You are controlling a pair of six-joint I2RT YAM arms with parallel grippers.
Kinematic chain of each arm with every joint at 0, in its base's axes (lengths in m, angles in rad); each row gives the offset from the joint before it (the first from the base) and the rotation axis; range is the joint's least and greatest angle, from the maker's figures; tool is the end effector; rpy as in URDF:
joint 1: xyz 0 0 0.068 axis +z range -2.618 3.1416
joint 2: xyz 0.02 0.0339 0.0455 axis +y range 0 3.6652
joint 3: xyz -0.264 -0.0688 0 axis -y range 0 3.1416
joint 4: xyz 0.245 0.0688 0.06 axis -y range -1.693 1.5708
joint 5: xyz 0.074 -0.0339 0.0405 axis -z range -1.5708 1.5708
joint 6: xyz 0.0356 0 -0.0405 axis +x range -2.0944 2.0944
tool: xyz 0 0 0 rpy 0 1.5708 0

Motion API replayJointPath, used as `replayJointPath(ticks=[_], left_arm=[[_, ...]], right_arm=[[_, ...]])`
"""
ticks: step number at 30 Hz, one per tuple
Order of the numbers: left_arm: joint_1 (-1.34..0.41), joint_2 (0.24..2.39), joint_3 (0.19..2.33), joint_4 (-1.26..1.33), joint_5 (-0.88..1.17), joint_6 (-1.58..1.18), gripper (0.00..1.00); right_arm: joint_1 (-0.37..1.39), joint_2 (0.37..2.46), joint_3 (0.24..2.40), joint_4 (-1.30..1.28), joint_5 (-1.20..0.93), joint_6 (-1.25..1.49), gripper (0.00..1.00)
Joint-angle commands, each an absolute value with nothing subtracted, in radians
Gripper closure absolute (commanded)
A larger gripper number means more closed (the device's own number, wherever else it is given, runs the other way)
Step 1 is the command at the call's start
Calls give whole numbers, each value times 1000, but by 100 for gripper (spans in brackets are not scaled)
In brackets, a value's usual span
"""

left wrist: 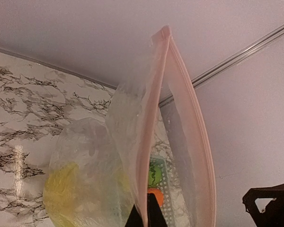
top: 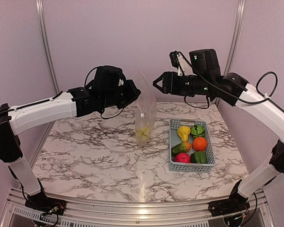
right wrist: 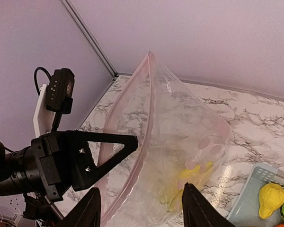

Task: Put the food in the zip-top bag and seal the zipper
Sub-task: Place the fake fruit in the zipper food storage bag, then pick up the fake fruit from the bin.

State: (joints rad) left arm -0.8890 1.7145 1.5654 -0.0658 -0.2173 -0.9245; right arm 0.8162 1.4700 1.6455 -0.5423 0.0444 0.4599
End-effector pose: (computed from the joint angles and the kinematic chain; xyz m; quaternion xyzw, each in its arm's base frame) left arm 0.2677 -0.3176 0.3745 -0.0817 0.7729 -0.4390 0.4508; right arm 0.2248 0.2368 0.4387 -0.1336 0.8132 0.3225 0.4657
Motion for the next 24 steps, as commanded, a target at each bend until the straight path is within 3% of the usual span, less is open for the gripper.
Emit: replayJointPath(ticks=[1, 15, 24], left_arm=[[-884, 1685, 1566, -132, -160, -845, 100], [-863, 1457, 1634, -646, -314, -473, 100], [-864, 1501, 1473, -576, -58, -553, 100]], right_arm=[[813, 1508, 1659, -642, 17, 434, 45], [501, 1376, 1356, -687, -15, 406, 50], [448, 1425, 1241, -694, -89, 339, 50]])
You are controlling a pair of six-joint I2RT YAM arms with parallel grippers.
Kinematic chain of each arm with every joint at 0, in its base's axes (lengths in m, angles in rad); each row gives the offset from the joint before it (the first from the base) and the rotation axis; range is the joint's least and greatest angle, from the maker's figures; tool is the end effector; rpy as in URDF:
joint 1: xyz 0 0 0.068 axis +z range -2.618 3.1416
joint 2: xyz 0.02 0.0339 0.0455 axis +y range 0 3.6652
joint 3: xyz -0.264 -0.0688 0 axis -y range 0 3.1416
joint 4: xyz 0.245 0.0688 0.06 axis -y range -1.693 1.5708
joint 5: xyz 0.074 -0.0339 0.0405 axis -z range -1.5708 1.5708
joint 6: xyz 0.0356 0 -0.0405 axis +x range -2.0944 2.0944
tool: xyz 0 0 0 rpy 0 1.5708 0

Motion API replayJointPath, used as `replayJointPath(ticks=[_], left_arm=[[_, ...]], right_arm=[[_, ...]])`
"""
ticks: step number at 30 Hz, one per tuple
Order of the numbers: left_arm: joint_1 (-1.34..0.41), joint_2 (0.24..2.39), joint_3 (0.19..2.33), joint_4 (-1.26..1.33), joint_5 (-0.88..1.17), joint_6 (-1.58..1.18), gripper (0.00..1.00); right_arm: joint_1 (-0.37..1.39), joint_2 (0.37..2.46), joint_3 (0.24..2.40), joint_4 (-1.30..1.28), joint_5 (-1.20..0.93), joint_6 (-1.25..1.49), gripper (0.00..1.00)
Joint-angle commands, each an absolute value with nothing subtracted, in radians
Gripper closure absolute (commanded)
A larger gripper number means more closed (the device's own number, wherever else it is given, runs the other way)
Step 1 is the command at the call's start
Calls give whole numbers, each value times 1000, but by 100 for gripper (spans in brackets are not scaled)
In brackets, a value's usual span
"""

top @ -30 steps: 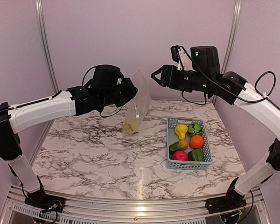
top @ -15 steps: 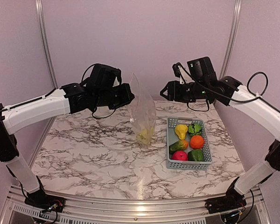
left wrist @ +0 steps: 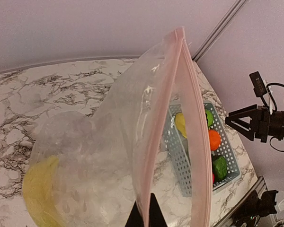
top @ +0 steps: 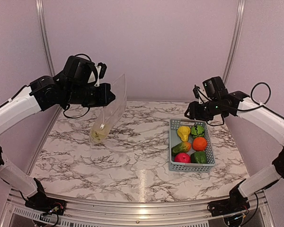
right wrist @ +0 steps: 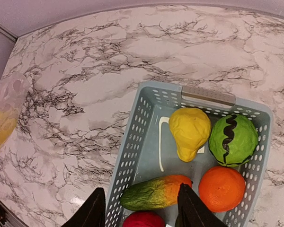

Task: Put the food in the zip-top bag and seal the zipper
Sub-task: Pick up the fake fruit from the bin.

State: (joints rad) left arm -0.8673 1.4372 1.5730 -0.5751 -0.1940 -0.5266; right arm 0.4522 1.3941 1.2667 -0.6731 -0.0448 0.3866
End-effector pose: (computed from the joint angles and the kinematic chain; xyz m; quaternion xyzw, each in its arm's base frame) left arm 0.2110 -0.2381 0.4214 0.0913 0.8369 -0.2798 0.4616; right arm 0.2696 0.1327 0.3231 -0.0388 0.9257 0.1719 0.3346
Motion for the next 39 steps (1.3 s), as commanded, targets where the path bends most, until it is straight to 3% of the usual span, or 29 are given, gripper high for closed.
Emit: replayJointPath(ticks=[1, 11, 39], left_arm=[[-864, 1509, 1453, -557, -47, -570, 100], [-864, 1518, 1412, -505, -48, -601, 100], [-864, 1449, 1370, -509, -74, -624, 100]], right_arm=[[448, 1439, 1232, -697, -92, 331, 50], [448, 1550, 1227, -661, -52, 326, 36], [425, 1893, 1426, -644, 166, 246, 19]])
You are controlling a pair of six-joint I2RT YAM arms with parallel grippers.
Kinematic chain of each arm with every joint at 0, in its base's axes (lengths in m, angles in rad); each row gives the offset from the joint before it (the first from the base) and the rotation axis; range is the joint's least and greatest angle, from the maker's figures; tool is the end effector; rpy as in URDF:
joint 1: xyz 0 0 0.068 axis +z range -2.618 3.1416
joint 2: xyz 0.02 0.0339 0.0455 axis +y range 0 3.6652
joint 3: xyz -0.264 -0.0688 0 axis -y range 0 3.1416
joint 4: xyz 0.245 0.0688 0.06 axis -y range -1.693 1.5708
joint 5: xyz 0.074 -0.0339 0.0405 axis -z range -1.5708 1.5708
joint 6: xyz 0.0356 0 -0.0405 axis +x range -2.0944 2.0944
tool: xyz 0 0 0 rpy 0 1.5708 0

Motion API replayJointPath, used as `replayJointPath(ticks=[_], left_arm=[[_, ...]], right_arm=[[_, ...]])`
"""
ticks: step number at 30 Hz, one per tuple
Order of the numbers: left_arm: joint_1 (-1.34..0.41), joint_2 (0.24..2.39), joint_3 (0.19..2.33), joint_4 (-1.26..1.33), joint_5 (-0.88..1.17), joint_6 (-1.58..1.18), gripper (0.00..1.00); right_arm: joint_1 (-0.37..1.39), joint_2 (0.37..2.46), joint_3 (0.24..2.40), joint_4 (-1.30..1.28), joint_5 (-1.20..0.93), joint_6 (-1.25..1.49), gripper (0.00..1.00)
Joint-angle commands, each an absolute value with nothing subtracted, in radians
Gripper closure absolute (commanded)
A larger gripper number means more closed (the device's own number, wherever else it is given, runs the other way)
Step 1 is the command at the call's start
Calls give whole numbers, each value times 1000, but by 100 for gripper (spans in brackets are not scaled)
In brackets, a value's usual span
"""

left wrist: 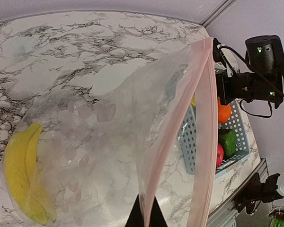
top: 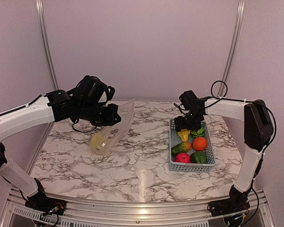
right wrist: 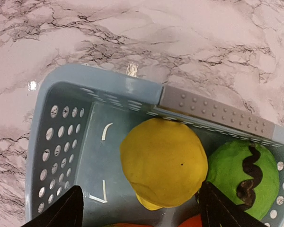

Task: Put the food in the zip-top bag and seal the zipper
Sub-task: Pick up the fake fruit from the bin.

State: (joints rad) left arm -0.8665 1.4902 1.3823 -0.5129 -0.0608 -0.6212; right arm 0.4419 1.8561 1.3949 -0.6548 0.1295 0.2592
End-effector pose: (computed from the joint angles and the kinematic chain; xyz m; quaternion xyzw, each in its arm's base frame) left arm 0.2204 -0.2561 0.3462 0.0950 0.8839 -0.2896 0.3547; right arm 0.3531 0.1620 0.2133 -0.0742 0.9695 0.0181 0.2329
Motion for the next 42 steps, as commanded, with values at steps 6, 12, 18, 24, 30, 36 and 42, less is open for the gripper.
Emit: replayJointPath(ticks=[6, 12, 18, 24, 30, 36, 42], left_arm=[[-864, 1432, 1363, -512, -84, -625, 100], [-864, 1421, 1347, -503, -86, -634, 100], [-864, 1427, 1344, -493, -83, -638, 100], [-864, 1436, 1344, -483, -79, -640, 100], [-865, 1451, 1344, -456, -78, -644, 100], [-864, 1489, 1357, -425, -62, -657, 100], [-864, 1529, 1386, -397, -39, -671, 100]], right_arm=[[426, 1928, 1408, -608, 172, 249, 16], [426, 1957, 1381, -555, 166, 256, 16], [426, 1948, 1373, -510, 125, 258, 32], [426, 1890, 1388, -537, 102, 266, 47], [434, 1695, 1388, -592, 53, 287, 54], [510, 1518, 1397, -525, -99, 305, 58], [596, 1494, 1501, -449, -241, 382, 58]])
